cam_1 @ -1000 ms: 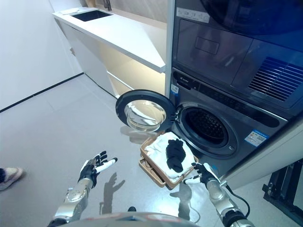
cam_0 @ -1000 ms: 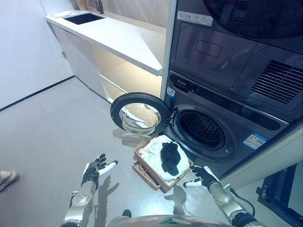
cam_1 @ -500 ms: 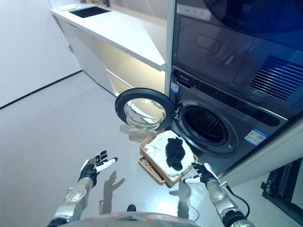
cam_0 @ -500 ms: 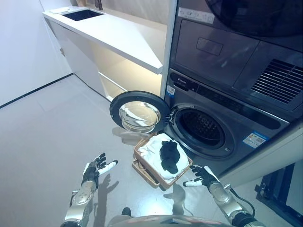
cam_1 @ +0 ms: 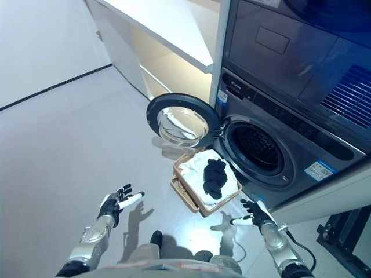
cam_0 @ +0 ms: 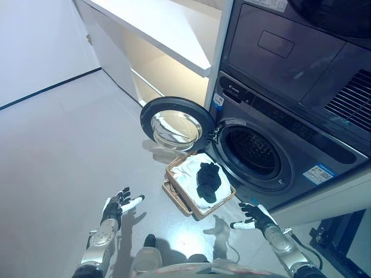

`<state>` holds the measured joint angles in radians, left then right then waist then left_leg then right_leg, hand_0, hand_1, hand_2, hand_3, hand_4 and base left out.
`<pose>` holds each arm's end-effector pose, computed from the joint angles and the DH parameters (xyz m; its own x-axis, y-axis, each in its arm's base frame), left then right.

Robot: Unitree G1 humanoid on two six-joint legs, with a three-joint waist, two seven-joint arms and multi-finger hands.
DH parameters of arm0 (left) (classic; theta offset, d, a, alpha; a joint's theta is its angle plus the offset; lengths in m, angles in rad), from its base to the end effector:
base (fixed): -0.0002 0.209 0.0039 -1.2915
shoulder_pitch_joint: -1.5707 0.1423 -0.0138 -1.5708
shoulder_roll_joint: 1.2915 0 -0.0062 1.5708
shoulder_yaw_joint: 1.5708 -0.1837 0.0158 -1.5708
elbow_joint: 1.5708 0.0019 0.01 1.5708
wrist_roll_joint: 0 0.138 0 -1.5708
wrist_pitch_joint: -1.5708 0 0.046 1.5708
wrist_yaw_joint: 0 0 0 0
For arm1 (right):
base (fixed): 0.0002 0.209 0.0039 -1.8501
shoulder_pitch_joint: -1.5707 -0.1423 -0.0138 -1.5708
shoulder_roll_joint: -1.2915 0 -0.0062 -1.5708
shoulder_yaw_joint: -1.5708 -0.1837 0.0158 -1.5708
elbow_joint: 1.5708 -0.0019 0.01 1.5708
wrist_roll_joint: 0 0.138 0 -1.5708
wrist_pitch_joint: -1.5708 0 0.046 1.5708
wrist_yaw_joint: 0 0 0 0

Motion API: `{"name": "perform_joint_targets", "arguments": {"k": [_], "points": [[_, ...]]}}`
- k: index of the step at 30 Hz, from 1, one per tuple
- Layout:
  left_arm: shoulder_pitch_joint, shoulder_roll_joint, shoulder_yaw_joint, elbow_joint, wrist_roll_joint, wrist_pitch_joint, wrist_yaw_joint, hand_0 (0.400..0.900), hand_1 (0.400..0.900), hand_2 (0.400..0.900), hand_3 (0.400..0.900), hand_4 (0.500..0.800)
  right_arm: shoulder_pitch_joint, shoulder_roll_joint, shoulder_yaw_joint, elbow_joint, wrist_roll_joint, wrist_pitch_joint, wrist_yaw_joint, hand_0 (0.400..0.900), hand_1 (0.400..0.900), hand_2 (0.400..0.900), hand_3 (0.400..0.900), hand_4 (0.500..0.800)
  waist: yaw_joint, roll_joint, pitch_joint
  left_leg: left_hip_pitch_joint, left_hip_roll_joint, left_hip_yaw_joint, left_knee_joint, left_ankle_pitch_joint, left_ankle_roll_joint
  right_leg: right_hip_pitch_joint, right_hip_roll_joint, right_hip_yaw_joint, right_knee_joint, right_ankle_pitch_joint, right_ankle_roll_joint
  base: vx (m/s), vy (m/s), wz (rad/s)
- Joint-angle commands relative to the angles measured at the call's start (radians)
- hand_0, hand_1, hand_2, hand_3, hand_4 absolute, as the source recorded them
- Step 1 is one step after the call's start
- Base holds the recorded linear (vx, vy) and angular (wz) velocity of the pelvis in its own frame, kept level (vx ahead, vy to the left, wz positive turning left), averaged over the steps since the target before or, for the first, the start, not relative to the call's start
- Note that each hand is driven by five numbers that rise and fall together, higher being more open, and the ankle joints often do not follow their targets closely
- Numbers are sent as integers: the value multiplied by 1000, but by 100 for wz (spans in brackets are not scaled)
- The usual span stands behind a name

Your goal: Put the clothes in the basket into the washing machine.

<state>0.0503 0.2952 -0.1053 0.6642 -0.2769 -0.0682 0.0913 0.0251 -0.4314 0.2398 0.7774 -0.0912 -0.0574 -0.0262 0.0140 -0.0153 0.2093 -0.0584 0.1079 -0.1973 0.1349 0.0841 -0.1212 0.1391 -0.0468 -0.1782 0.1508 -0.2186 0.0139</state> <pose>0.1435 0.2235 -0.0638 0.7837 0.1998 -0.5882 -0.1483 0.9797 0.1352 0.1336 -0.2510 -0.0679 0.7193 -0.1358 -0.6813 -0.2851 0.8366 -0.4678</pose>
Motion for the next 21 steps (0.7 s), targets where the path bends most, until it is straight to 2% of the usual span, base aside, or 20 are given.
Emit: {"name": "perform_joint_targets", "arguments": {"k": [1,6,10,12,13,14,15,18,21], "points": [[-71,31,-13,-52,-24,-65,12,900,900,900,900,800,-21,-68,-28,-95,50,-59,-46,900,900,900,900,800,20,-27,-13,-195,55,-45,-34,150,32,-105,10,19,174,24,-1,151,40,-19],[-63,6,-12,-30,-34,-74,32,900,900,900,900,800,-55,-72,-13,-79,46,-61,-63,900,900,900,900,800,29,23,3,-192,127,44,-176,194,3,-81,14,71,199,-28,21,188,93,-32],[-69,-9,-14,-10,-61,-91,64,900,900,900,900,800,-100,-71,11,-47,41,-58,-66,900,900,900,900,800,37,66,-17,-200,154,87,-184,211,-31,-16,-23,128,160,-65,52,235,217,-53],[-79,-3,-24,-20,-85,-99,81,900,900,900,900,800,-131,-64,34,-42,40,-54,-65,900,900,900,900,800,48,73,-30,-221,146,102,-125,194,-28,10,-58,147,136,-75,72,262,312,-60],[-90,4,-29,-35,-86,-102,92,900,900,900,900,800,-146,-55,44,-43,36,-52,-72,900,900,900,900,800,56,73,-35,-240,136,78,-108,202,-33,27,-84,161,118,-76,83,233,309,-55],[-101,12,-35,-37,-90,-105,100,900,900,900,900,800,-161,-49,56,-31,34,-51,-77,900,900,900,900,800,61,68,-38,-251,123,76,-92,188,-28,30,-103,166,109,-71,91,261,307,-37],[-122,17,-48,-42,-89,-105,111,900,900,900,900,800,-173,-36,61,-18,37,-51,-83,900,900,900,900,800,64,58,-44,-282,97,96,-22,167,-29,51,-131,161,91,-58,105,226,228,-15],[-165,60,-61,-53,-88,-116,121,900,900,900,900,800,-229,-3,86,21,51,-43,-96,900,900,900,900,800,88,20,-53,-358,30,115,97,104,-3,55,-213,166,51,53,156,259,235,-29],[-187,85,-58,-70,-90,-118,130,900,900,900,900,800,-264,13,103,5,60,-39,-99,900,900,900,900,800,101,0,-70,-413,-5,141,120,79,19,24,-242,159,37,123,170,187,206,10]]}}
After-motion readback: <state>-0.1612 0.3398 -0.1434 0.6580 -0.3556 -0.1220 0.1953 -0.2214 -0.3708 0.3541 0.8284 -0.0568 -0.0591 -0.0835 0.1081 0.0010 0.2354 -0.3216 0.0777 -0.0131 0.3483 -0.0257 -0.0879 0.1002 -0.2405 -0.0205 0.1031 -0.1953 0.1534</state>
